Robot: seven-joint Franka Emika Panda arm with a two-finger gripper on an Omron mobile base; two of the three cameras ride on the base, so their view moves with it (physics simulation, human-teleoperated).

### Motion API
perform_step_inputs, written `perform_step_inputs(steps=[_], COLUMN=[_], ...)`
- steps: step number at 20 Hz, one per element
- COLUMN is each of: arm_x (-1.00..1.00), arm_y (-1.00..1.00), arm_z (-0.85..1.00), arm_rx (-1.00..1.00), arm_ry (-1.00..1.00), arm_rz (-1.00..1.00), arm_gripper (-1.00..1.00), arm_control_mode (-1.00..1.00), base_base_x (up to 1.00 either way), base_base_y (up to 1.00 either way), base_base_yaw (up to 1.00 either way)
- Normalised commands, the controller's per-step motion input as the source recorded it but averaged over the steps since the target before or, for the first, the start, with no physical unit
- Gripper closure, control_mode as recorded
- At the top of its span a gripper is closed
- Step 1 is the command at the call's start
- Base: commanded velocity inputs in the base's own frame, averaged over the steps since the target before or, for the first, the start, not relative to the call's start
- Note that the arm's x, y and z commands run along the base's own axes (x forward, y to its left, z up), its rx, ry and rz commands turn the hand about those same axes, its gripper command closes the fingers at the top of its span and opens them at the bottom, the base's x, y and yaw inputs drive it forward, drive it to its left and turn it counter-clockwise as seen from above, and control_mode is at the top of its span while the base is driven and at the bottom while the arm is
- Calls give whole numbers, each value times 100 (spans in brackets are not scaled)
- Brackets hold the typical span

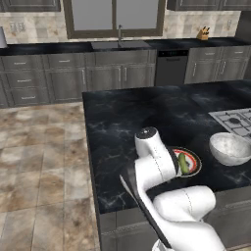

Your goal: Place the fish on the plate and place the cucumber on the same plate.

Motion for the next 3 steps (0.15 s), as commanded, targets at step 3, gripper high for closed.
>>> perform_step_inputs(steps=[3], arm_x=[-30], arm_y=[-8], arm_z=[-7], arm_rx=[0], arm_ry=[-3], arm_rz=[3], arm_gripper=[-100], arm_control_mode=[-100], base_base_x=[0], base_base_y=[0], base_base_yaw=[0])
